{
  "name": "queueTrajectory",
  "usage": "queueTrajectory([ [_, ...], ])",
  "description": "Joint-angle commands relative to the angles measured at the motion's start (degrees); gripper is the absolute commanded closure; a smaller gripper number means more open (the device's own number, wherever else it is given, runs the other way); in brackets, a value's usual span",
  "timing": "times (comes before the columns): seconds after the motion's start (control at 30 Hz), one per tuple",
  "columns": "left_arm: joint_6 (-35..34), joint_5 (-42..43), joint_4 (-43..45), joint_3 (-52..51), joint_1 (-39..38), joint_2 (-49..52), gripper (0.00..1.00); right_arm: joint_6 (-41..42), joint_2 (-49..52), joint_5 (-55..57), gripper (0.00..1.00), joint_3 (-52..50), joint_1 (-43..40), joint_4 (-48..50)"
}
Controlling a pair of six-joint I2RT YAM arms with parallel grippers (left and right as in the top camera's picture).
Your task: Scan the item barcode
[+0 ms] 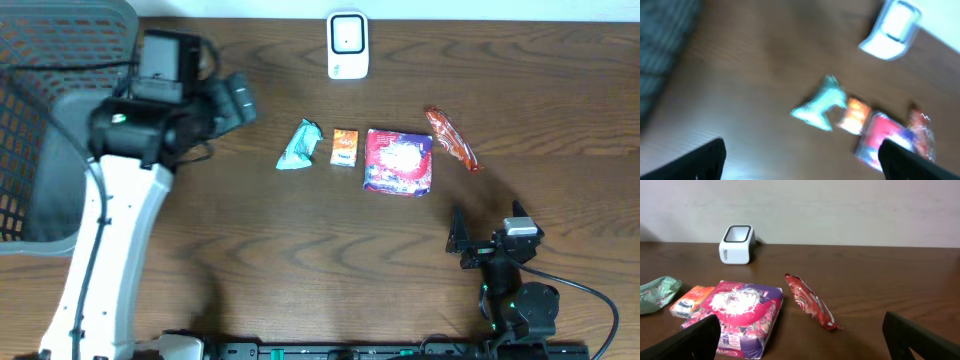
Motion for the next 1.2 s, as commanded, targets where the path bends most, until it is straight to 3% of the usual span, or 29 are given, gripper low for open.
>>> queueTrajectory([
  [0.0,0.74,-6.29,-4.17,0.2,3.34,-0.72,0.02,0.83,-0.24,0.22,0.01,-0.09,-0.42,-0.22],
  [0.23,0.72,-6.29,-6.73,0.2,5.38,-0.52,0.02,2.56,-0.24,-1.03,0.01,-0.09,-0.39,3.28],
  [0.43,0.72,-6.29,-6.73,0.2,5.38,-0.52,0.02,33.79,-0.24,-30.08,0.01,-0.09,-0.39,9.09],
  [0.5,0.72,-6.27,-6.73,0.2,5.38,-0.52,0.02,42.07,-0.24,-30.1,0.01,-0.09,-0.42,10.78],
  [0.67,0.72,-6.27,-6.73,0.2,5.38,-0.52,0.02,46.25,0.0,-29.97,0.01,0.46,-0.46,32.65],
  [0.73,0.72,-6.29,-6.73,0.2,5.38,-0.52,0.02,45.9,0.68,-28.02,0.01,3.54,-0.46,33.55],
  [0.8,0.72,-6.29,-6.73,0.2,5.38,-0.52,0.02,40.83,2.69,-28.35,0.01,9.53,-0.5,27.02],
  [0.9,0.72,-6.29,-6.73,0.2,5.38,-0.52,0.02,25.9,9.92,-28.85,0.01,23.5,-0.5,8.02],
  [1.0,0.72,-6.27,-6.73,0.2,5.38,-0.52,0.02,11.87,23.45,-26.47,0.01,41.38,-0.5,-13.79],
  [1.17,0.72,-6.29,-6.73,0.2,5.38,-0.52,0.02,2.78,47.45,-19.58,0.01,67.45,-0.5,-45.31],
])
